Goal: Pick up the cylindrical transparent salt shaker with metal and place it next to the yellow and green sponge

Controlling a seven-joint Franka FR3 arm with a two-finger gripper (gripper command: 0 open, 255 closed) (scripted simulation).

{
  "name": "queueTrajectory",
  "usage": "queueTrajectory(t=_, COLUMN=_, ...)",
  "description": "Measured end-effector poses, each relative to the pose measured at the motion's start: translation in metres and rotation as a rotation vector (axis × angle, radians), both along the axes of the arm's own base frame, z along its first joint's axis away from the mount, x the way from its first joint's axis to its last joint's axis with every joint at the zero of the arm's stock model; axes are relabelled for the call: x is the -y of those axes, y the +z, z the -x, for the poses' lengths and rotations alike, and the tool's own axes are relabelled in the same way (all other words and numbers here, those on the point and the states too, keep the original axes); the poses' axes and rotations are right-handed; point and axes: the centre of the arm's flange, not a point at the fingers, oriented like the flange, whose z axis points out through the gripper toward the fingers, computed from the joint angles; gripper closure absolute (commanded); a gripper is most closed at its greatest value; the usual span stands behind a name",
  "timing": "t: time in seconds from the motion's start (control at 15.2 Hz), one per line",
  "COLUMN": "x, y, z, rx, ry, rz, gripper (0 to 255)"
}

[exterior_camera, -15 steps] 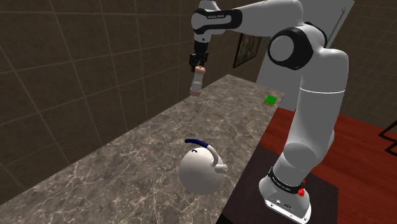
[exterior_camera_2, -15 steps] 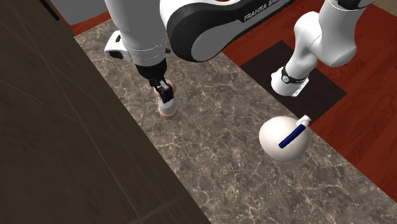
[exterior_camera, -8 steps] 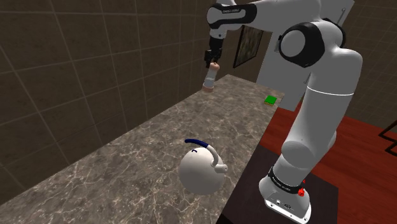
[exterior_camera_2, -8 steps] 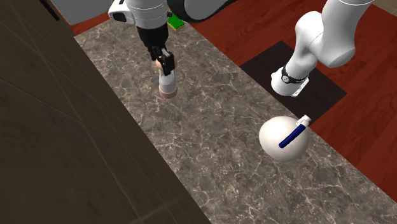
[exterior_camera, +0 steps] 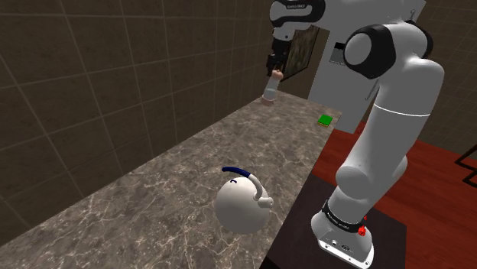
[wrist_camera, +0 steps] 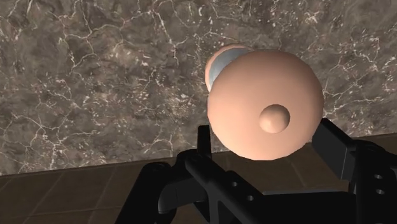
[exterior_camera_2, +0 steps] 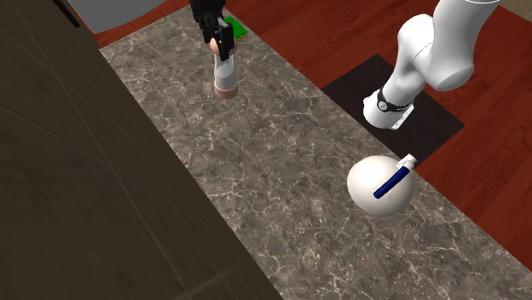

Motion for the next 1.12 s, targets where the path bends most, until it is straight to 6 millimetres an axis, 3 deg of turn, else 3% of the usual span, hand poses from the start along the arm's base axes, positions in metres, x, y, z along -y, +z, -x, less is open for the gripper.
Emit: queueTrajectory(t=1.12, x=0.176, y=0.063, z=0.127, rx=0.001, ry=0.0, rz=0.0, gripper=255)
